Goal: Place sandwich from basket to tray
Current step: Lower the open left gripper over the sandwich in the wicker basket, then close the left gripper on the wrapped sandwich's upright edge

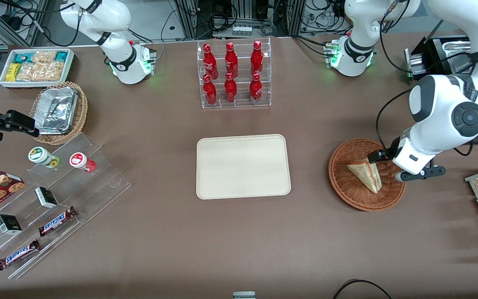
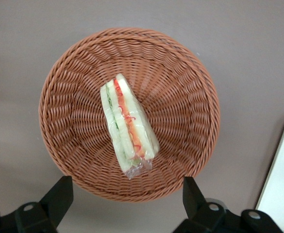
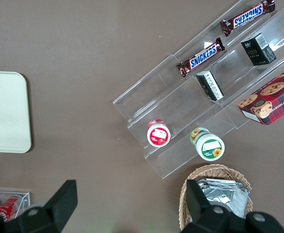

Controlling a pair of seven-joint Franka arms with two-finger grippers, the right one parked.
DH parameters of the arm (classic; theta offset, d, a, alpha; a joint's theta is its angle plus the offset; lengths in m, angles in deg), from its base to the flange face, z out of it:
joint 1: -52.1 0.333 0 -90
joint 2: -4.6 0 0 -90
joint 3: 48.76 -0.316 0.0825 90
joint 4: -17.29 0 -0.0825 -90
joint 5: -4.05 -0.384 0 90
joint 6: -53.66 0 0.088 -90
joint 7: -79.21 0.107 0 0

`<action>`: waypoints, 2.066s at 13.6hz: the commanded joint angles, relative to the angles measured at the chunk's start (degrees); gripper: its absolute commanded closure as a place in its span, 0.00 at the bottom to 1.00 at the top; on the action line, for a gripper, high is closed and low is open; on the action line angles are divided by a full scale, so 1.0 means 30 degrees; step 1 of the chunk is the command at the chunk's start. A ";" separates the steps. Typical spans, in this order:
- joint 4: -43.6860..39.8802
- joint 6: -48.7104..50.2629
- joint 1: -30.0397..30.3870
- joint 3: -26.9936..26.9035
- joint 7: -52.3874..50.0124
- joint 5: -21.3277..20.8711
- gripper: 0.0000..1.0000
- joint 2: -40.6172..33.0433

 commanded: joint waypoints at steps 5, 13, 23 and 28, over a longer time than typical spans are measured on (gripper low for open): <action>0.3375 -0.4481 0.0048 0.0084 -0.6647 -0.0364 0.00 -0.0559; 0.4080 -0.6944 0.0019 0.0084 -0.7589 -0.0364 0.00 0.0436; 0.5133 -0.9350 -0.0098 0.0084 -0.7853 -0.0364 0.85 0.1581; 0.4961 -0.7453 -0.0098 0.0113 -0.7210 -0.0364 1.00 0.0587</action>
